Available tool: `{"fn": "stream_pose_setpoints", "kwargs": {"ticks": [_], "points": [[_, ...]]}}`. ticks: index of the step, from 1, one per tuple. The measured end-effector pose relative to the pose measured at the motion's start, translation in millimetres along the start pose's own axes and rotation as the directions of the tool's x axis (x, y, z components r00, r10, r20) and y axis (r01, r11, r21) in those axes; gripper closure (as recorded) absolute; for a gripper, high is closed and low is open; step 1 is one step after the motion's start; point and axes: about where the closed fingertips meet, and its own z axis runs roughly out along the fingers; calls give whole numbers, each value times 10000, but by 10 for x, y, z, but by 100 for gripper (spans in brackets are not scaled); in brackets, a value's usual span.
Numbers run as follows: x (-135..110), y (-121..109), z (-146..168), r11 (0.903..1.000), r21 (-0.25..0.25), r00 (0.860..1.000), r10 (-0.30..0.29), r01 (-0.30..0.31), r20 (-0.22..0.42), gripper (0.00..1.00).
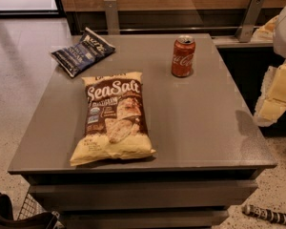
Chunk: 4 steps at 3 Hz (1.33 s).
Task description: Knock coke can over
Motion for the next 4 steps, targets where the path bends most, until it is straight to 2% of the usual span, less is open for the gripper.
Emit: {"fn": "stream_pose_setpoints", "kwargs": {"ticks": [1, 2, 3, 4], "points": [[0, 0, 0, 10000, 1, 10000, 1, -1, 1, 0], [51, -300, 104, 9978, 463, 9966, 439, -472, 701, 0], [72, -956, 352, 9789, 1240, 9548, 1241, -1623, 2700, 0], [-90, -1421, 525, 9552, 1541, 8619, 1500, -2528, 4843, 0]]}}
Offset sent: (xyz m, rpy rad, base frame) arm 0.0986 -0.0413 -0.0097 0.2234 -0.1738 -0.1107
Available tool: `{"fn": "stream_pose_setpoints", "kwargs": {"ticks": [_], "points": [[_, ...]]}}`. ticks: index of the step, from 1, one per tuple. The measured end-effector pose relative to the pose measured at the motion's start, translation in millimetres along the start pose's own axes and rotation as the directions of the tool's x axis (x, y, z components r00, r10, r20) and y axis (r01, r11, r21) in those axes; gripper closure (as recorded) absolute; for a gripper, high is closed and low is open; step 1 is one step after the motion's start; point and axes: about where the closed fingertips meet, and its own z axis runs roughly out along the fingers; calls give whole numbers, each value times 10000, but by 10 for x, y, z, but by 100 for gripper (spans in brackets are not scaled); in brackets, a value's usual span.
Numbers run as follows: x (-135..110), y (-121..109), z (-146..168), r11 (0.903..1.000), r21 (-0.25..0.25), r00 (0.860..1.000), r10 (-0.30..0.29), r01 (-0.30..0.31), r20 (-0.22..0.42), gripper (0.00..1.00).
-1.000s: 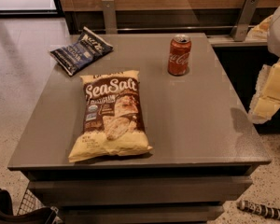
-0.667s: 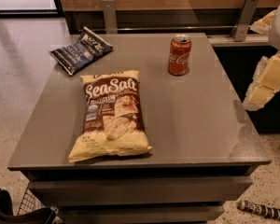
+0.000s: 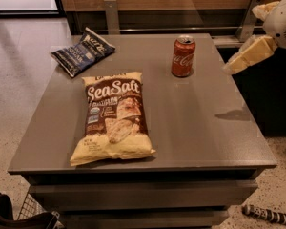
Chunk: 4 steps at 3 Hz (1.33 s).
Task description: Knock coke can over
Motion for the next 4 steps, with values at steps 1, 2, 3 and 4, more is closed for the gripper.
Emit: {"fn": "stream_pose_setpoints", "kwargs": {"ticks": [1, 2, 3, 4], "points": [[-173, -224, 349, 9974, 201, 9754, 637, -695, 2110, 0], [-389, -350, 645, 9928, 24, 9117, 1088, -1195, 3961, 0], [-480, -343, 849, 9821, -275, 8215, 1709, -1861, 5440, 0], [-442, -286, 942, 9688, -514, 7669, 2238, -2424, 6014, 0]]}}
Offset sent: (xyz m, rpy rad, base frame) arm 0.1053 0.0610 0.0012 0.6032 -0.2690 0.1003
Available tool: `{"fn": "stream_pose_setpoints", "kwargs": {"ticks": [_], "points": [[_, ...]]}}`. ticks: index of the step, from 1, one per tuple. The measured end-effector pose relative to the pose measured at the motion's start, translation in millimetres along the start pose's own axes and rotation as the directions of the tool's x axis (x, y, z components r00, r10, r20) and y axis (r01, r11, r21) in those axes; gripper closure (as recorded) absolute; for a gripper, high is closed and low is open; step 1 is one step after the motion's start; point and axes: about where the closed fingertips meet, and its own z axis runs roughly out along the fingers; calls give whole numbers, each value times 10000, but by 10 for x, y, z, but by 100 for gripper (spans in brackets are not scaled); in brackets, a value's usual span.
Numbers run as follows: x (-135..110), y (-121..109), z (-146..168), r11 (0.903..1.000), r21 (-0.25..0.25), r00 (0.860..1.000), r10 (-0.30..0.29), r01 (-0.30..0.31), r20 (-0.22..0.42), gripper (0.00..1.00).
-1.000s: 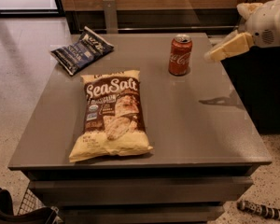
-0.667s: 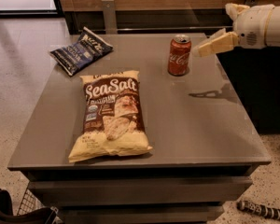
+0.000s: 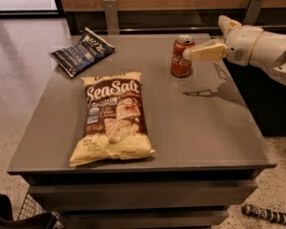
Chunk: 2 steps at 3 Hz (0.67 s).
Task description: Knock coke can over
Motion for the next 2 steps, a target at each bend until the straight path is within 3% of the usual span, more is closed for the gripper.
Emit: {"fn": "stream_pose_setpoints", "kwargs": {"ticks": [1, 2], "points": [[12, 22, 56, 9999, -67, 10000, 77, -77, -19, 0], [235, 22, 194, 9987, -149, 9982, 489, -494, -344, 0]]}}
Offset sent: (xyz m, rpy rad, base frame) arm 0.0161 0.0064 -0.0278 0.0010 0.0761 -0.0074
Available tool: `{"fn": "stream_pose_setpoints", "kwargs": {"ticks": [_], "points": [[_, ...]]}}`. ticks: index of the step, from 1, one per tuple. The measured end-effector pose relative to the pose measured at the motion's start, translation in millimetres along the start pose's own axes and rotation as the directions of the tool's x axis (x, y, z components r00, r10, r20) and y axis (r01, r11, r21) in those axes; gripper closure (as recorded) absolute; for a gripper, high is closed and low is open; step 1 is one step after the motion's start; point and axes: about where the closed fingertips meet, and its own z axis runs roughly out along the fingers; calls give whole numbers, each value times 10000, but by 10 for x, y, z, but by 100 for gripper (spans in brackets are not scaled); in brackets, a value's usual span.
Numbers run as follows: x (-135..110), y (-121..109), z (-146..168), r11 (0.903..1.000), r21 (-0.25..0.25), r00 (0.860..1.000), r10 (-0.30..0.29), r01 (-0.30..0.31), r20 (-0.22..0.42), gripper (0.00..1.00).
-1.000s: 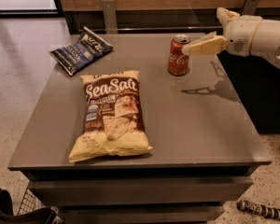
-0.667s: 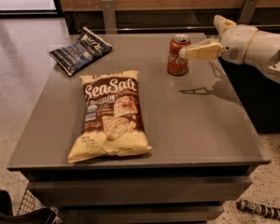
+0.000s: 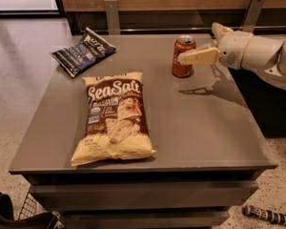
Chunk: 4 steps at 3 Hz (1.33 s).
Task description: Knock coke can over
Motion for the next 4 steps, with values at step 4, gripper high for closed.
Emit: {"fn": "stream_pose_setpoints", "kwargs": {"ticks": [4], "points": [[592, 52, 353, 9950, -139, 9951, 989, -990, -16, 26]]}}
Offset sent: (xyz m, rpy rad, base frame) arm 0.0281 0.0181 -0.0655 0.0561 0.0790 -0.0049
